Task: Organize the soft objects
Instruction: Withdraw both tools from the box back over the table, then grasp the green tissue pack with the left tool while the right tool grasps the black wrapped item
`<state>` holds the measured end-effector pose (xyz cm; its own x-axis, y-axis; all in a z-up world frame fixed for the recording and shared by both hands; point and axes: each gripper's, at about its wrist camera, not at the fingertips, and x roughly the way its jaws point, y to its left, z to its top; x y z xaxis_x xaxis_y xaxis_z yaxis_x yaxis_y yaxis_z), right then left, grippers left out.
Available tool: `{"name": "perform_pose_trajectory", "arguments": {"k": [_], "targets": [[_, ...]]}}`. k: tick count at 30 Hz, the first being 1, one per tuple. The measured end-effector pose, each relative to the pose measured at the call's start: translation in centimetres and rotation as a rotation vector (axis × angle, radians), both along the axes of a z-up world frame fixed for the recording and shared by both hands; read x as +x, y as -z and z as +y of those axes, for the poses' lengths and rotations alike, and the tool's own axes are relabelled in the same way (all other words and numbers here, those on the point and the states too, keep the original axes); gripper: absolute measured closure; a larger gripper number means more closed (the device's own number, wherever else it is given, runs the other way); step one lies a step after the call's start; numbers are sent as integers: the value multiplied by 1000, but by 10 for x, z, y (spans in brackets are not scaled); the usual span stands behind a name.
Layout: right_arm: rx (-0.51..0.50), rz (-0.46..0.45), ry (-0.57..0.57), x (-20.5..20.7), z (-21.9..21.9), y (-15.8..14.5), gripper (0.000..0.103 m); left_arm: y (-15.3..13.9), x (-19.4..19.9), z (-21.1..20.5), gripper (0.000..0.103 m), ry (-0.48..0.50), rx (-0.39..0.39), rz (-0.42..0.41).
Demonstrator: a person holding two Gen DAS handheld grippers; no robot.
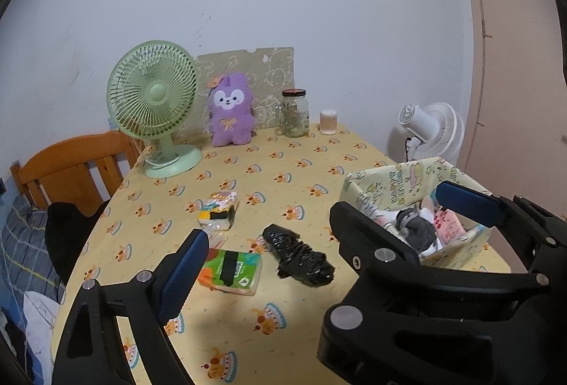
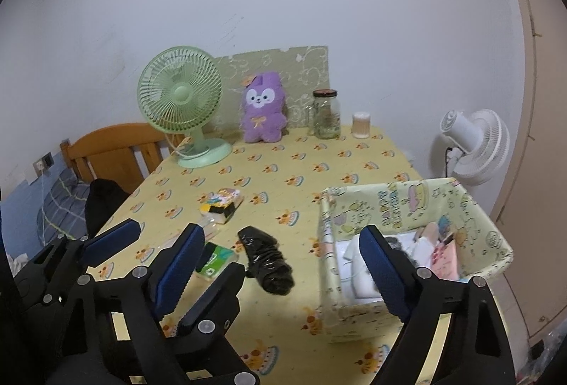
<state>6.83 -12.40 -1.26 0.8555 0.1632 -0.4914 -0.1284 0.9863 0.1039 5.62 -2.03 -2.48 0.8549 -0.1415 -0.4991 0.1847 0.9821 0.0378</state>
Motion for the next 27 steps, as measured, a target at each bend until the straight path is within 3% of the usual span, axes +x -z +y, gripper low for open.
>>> {"name": "perform_pose_trajectory", "arguments": {"k": [12,16,27], "targets": [[-33,10,-45,14,30,16,17,17,9,25,11,-55,19,36],[-49,22,-55,20,38,20,22,23,15,33,11,-68,13,55],[-77,95,-90,42,57,46,26,48,32,48,11,-90,31,117]]}}
